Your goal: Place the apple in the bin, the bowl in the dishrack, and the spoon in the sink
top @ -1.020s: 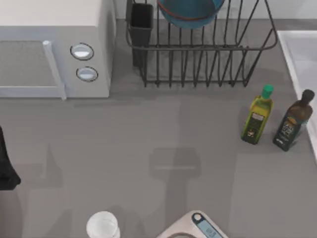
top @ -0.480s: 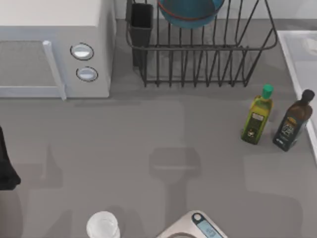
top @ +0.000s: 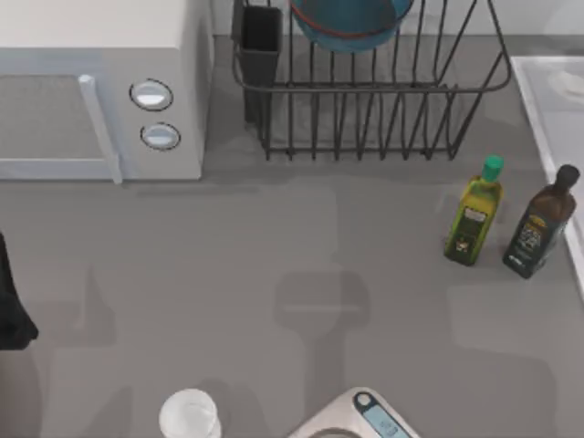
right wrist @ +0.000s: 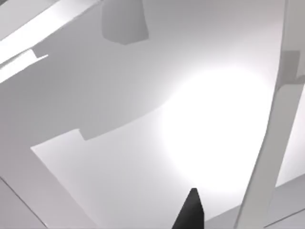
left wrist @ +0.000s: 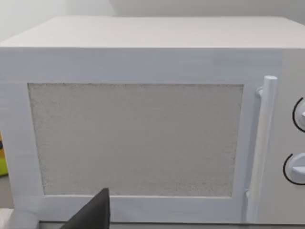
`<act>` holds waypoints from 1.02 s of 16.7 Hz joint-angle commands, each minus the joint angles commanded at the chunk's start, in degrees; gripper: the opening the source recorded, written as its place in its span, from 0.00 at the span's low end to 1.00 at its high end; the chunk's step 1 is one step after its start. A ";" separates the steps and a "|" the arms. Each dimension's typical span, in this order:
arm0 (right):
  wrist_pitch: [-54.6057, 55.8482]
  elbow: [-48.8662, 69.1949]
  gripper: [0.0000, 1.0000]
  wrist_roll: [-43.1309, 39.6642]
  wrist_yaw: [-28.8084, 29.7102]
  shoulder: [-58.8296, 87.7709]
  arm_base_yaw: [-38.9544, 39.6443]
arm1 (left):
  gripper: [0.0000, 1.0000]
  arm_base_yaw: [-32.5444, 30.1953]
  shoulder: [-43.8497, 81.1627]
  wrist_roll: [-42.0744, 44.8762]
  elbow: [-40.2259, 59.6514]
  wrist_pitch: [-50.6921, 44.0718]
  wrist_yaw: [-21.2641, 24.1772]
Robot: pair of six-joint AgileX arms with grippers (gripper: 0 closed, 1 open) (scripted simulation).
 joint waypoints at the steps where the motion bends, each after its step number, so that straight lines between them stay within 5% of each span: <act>1: 0.66 -0.76 0.00 0.03 0.01 -0.35 0.02 | 1.00 0.00 0.00 0.00 0.00 0.00 0.00; 10: 16.17 -24.10 0.00 0.00 -0.15 -7.45 0.43 | 1.00 0.00 0.00 0.00 0.00 0.00 0.00; 16: 18.11 -26.38 0.00 -0.05 -0.17 -8.19 0.43 | 1.00 0.00 0.00 0.00 0.00 0.00 0.00; 17: 18.11 -26.38 0.08 -0.05 -0.17 -8.19 0.43 | 1.00 0.00 0.00 0.00 0.00 0.00 0.00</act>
